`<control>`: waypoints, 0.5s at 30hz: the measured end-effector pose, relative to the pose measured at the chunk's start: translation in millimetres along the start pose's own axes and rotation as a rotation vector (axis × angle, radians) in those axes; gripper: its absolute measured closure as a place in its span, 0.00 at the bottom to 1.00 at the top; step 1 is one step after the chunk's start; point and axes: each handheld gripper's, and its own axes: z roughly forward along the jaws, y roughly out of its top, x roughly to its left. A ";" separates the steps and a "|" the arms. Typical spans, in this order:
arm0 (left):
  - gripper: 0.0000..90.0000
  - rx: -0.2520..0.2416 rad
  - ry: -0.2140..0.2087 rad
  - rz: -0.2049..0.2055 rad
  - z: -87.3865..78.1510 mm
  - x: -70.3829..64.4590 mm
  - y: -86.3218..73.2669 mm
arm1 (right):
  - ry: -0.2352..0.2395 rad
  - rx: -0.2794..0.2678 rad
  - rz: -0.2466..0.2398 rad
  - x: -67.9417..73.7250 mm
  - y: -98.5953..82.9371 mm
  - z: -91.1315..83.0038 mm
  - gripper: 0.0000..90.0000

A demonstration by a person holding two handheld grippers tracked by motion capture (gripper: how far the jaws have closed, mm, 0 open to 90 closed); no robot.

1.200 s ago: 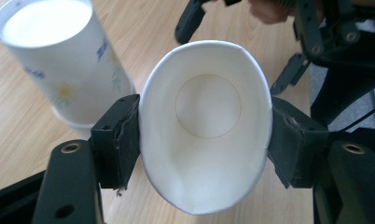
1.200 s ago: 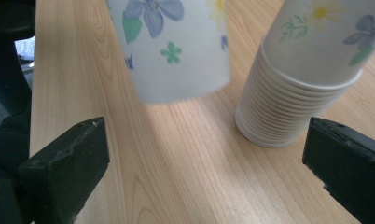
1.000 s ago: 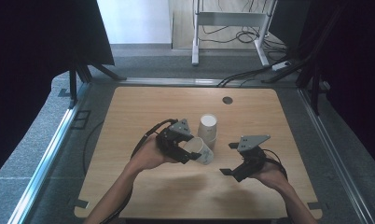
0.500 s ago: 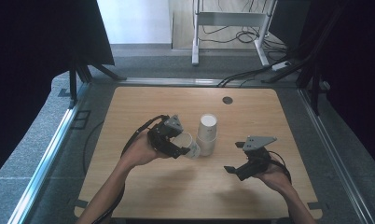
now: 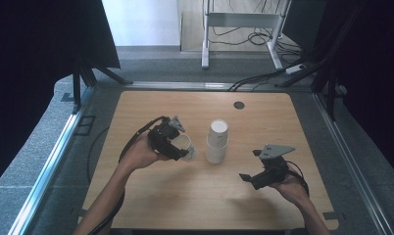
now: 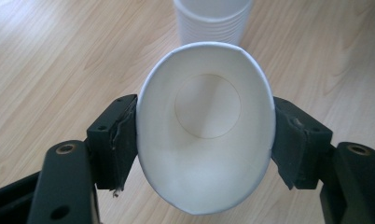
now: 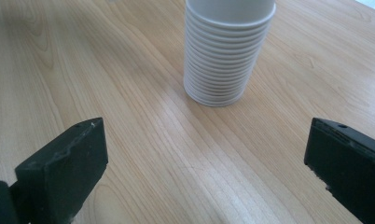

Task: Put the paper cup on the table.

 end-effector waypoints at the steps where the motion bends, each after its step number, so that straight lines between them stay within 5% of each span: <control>1: 0.34 0.007 0.006 -0.004 -0.2 1.2 -0.4 | -0.003 -0.001 0.004 -0.7 -1.2 -0.3 0.00; 15: 0.34 0.155 0.102 -0.048 5.1 25.3 -9.1 | -0.030 -0.005 0.051 -4.1 -17.1 0.3 0.00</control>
